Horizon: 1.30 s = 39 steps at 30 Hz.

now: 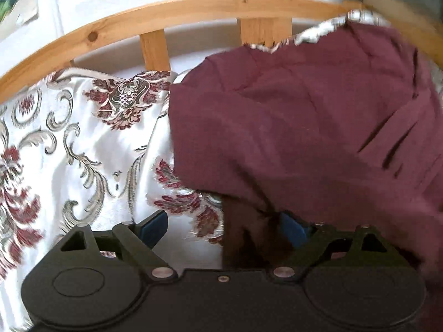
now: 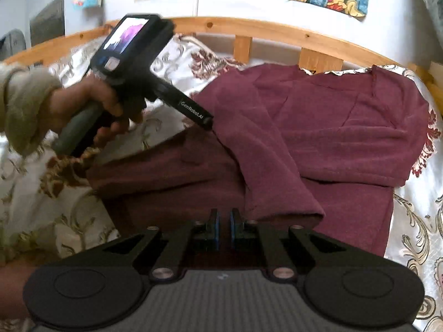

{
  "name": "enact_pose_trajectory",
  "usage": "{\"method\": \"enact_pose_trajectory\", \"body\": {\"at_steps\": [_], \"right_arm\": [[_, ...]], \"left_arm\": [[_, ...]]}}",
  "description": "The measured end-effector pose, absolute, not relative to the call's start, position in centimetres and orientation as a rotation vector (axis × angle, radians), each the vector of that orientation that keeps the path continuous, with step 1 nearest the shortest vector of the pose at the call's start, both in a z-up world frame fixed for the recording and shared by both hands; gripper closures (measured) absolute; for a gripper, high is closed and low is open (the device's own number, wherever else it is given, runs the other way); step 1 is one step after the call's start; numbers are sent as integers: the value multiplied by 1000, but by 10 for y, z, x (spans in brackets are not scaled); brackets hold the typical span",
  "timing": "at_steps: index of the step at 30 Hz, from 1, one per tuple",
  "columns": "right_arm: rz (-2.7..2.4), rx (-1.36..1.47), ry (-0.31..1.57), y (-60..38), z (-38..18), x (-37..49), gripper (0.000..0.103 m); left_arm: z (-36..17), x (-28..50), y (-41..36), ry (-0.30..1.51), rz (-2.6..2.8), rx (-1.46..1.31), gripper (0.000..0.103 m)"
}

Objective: Fold small clothes

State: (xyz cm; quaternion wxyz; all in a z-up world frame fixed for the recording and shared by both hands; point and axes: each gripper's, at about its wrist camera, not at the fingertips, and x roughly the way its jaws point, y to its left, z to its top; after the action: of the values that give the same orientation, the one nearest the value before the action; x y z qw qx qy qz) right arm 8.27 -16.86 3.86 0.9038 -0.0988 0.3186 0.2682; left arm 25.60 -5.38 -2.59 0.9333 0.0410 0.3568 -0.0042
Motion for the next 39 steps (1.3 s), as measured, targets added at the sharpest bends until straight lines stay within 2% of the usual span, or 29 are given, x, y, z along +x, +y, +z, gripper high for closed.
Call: {"method": "enact_pose_trajectory", "body": {"at_steps": [1, 2, 3, 5, 10, 13, 16, 17, 18, 21, 26, 30, 34, 36, 39], "right_arm": [[553, -167, 643, -174, 42, 84, 87], [540, -126, 623, -182, 46, 84, 75], [509, -84, 598, -189, 48, 85, 54], [424, 0, 553, -202, 49, 88, 34], [257, 243, 546, -229, 28, 104, 34], [207, 344, 575, -236, 13, 116, 40], [203, 299, 622, -229, 3, 124, 45], [206, 268, 644, -224, 0, 129, 55], [205, 244, 660, -220, -3, 129, 72], [169, 174, 646, -211, -4, 125, 95], [76, 33, 470, -205, 24, 103, 96], [71, 7, 510, -205, 18, 106, 94], [52, 36, 558, -210, 8, 110, 80], [44, 36, 554, -212, 7, 109, 69], [34, 35, 554, -216, 8, 109, 61]], "left_arm": [[-23, 252, -52, 714, -22, 62, 14], [-19, 247, -51, 688, -40, 44, 13], [-15, 242, -51, 663, -59, 37, 12], [-11, 239, -56, 622, -86, 55, 9], [-14, 254, -74, 640, -17, 175, 9], [-24, 269, -73, 682, 16, 170, 9], [-36, 278, -71, 717, 48, 179, 9], [-39, 279, -70, 722, 50, 185, 9], [-42, 278, -69, 723, 50, 190, 9], [-46, 276, -68, 712, 47, 213, 9], [-32, 267, -72, 648, 20, 221, 10], [-21, 264, -82, 581, -16, 244, 10], [-24, 278, -100, 596, -20, 305, 10], [-32, 287, -108, 623, 0, 349, 10], [-45, 297, -109, 653, 27, 374, 10]]}}
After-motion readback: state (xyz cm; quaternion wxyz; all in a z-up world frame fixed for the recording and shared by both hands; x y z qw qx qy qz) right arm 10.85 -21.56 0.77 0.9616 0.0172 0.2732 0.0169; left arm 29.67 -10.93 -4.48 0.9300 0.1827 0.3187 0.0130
